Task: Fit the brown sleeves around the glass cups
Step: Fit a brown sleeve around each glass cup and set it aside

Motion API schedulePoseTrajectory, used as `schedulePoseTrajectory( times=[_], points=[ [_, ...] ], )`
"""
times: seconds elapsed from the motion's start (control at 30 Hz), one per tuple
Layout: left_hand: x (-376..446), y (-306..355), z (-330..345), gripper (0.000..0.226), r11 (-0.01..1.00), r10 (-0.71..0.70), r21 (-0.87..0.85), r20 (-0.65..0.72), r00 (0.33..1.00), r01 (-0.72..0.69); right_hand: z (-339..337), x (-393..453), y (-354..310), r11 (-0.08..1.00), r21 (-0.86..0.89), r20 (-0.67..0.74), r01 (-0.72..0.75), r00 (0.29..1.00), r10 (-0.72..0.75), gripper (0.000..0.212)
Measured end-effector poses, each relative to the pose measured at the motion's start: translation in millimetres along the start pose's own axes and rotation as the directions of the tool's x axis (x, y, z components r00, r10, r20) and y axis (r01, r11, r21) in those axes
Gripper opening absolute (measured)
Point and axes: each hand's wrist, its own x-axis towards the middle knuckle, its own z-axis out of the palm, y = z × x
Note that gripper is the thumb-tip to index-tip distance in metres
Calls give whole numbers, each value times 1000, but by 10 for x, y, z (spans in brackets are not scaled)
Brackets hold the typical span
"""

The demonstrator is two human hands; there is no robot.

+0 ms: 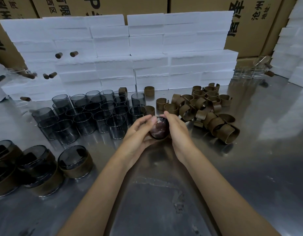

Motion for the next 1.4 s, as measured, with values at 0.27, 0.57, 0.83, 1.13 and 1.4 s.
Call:
schedulePoseTrajectory(
  times=[0.27,0.57,0.83,1.13,1.4],
  points=[
    [5,55,66,42,999,-45,-14,-175,983,43,132,-78,68,992,121,10,-42,999,41,17],
    [-29,-77,207,43,994,-6,103,-263,965,34,66,-112,14,922,320,44,-219,975,216,22],
    [-85,-97,224,35,993,94,96,-355,930,-64,140,-140,53,969,218,71,-117,992,104,20],
    [-101,-71,269,37,995,98,55,-370,924,-84,135,-181,34,961,244,110,-126,989,102,19],
    [-35,-84,182,39,982,37,190,-141,989,-10,25,-145,-89,984,135,-83,116,991,-106,39]
  ],
)
